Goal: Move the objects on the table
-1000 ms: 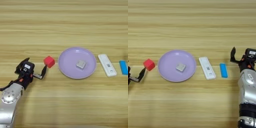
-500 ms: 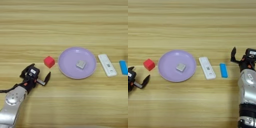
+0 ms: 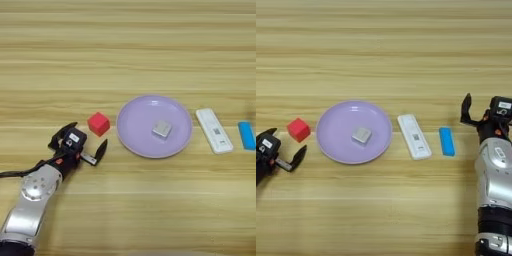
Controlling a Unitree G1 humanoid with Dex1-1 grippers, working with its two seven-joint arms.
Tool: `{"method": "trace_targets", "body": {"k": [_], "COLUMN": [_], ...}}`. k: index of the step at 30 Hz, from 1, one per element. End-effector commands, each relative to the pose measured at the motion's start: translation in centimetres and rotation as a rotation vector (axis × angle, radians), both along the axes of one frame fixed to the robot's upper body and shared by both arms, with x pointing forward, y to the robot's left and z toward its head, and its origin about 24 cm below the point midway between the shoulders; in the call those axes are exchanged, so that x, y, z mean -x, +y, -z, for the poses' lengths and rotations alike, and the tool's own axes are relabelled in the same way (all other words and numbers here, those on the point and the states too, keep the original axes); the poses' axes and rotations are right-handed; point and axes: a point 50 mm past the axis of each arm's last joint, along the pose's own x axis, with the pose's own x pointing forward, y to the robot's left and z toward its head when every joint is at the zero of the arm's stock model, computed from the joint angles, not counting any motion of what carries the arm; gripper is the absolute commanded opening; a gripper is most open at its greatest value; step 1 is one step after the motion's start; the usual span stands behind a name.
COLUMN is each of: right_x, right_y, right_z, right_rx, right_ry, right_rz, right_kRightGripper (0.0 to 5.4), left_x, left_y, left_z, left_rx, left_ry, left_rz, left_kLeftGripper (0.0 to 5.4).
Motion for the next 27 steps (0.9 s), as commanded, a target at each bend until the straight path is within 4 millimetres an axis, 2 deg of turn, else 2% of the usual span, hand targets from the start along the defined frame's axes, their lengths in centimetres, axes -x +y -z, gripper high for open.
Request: {"method": "trace_targets", "body": {"k": [1,13,27], "right_x": [-0.2,-0.2,-0.2], "right_y": [0.3,0.5,0.7], "right_z": [-0.3,-0.3,-0.3], "right_rx": [-0.013,-0.015,-0.016], "right_ry": [-0.003,-0.001,-0.001], "right_rz": [0.000,-0.003,-0.006], "right_kRightGripper": [5.38,5.38,5.38], "left_x": [1.0,0.2,-0.4], "left_y": [0.2,0.8,0.8], "left_z": [2.4,4.1,4.8], "left_rx": [-0.019,0.025,0.015], "left_ry": [0.119,0.204,0.224], "left_rz": [-0.009,-0.021,-0.008], "left_kLeftGripper": [5.40,5.40,5.40]}}
